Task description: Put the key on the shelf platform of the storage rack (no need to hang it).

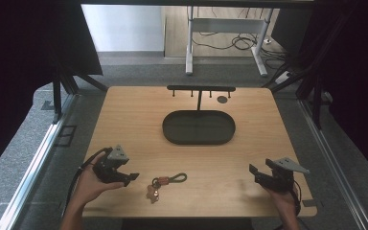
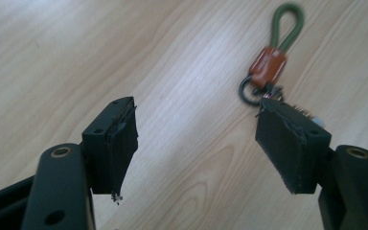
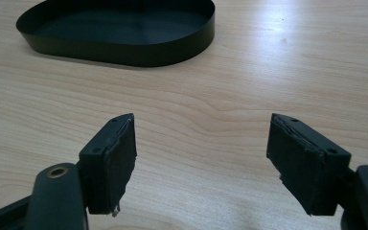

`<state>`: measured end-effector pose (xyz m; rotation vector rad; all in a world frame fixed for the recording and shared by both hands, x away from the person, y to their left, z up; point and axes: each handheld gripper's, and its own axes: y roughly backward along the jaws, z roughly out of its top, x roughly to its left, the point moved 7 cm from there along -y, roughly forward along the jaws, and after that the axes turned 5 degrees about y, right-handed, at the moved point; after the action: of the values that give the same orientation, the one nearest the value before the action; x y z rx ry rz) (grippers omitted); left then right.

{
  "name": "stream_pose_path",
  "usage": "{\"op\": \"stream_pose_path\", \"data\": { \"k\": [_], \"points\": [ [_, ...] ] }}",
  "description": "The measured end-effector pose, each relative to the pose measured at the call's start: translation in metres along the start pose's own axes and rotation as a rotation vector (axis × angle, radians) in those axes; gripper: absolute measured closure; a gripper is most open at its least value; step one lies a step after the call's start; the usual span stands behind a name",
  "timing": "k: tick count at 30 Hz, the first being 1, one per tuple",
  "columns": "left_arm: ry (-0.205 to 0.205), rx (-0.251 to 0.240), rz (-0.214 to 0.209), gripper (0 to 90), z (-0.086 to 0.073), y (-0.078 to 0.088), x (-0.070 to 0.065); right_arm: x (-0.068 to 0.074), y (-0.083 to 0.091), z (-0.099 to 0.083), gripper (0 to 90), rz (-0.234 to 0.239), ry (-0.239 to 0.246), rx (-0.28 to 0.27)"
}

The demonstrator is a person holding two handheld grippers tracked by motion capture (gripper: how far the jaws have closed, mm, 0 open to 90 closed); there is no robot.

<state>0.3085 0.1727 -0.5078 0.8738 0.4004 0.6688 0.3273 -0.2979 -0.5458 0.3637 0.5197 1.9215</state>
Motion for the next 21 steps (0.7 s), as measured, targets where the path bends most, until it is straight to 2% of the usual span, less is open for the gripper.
{"op": "stream_pose_path", "data": {
  "k": [4, 8, 21],
  "points": [
    [-0.017, 0.007, -0.005, 31.1, 0.011, 0.004, -0.002, -0.002, 0.003, -0.003, 26.8, -0.006, -0.007, 0.003],
    [-0.058, 0.023, -0.013, 30.9, 0.025, 0.006, -0.007, -0.002, 0.005, -0.004, 26.9, -0.015, -0.009, 0.003],
    [-0.097, 0.069, -0.037, 31.0, 0.040, -0.002, -0.019, -0.002, 0.008, -0.007, 27.3, -0.021, -0.009, 0.008]
  ]
}}
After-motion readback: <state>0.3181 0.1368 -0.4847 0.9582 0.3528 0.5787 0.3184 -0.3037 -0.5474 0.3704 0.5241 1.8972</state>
